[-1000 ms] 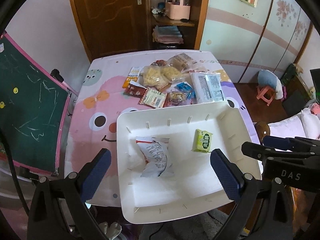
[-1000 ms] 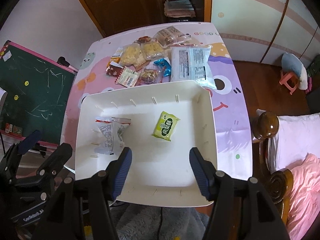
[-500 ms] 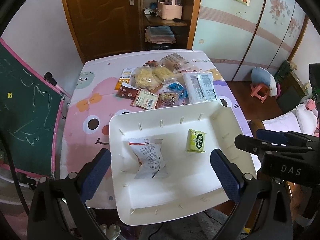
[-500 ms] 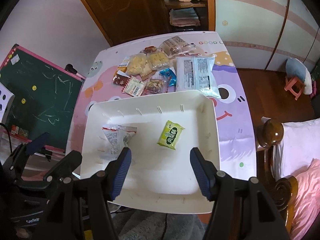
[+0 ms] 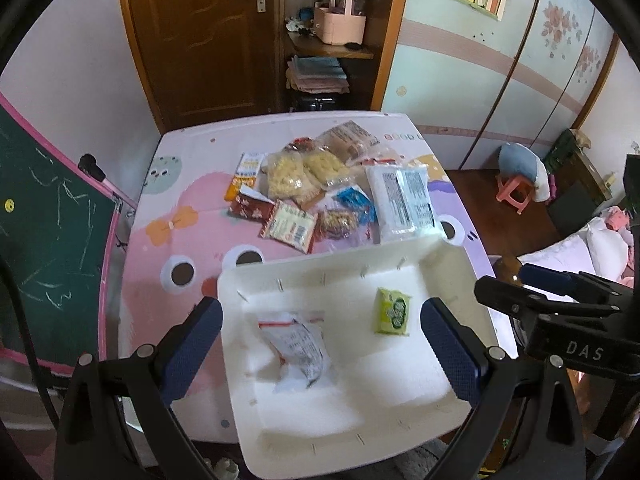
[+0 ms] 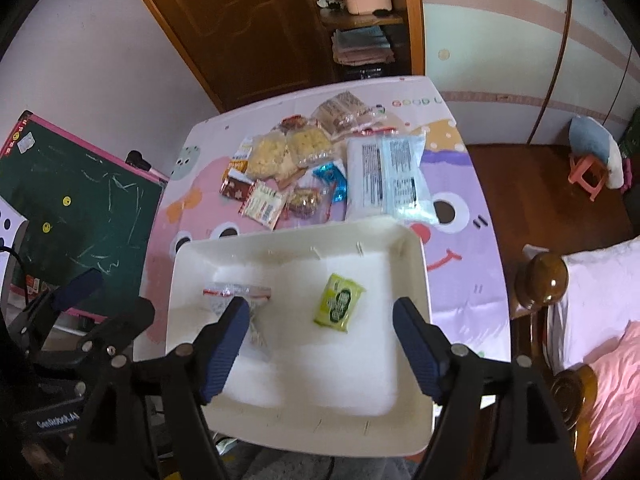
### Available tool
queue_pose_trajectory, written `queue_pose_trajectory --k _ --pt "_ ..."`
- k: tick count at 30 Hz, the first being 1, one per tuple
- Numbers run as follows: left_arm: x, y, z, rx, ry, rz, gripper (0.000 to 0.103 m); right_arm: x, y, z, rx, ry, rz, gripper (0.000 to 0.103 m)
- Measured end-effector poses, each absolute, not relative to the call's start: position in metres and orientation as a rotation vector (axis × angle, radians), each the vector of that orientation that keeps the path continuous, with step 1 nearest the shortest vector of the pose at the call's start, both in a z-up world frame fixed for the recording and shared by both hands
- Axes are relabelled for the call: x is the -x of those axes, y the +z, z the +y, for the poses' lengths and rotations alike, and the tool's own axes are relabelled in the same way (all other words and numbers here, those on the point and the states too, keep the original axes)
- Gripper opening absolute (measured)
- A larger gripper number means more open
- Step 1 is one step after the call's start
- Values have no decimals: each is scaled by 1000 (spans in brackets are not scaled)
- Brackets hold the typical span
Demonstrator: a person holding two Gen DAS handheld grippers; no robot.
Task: Organize snacks
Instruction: 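Withdraw both grippers from the tray toward the snack pile, then grasp clear puffed-snack bag with left gripper while right grasps large clear printed bag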
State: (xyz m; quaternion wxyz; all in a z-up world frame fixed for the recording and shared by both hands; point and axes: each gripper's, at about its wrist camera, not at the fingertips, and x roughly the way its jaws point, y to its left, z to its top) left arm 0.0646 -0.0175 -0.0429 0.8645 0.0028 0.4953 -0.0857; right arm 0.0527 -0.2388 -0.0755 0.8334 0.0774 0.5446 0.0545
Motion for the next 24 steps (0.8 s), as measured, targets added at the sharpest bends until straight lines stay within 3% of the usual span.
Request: queue_pose_trajectory --k 15,24 --pt "-152 -20 -5 -44 -158 977 99 -113 -64 -242 -106 54 1101 86" --pt "-222 -37 1 -52 -165 1009 99 -168 -83 -257 -70 4 1126 93"
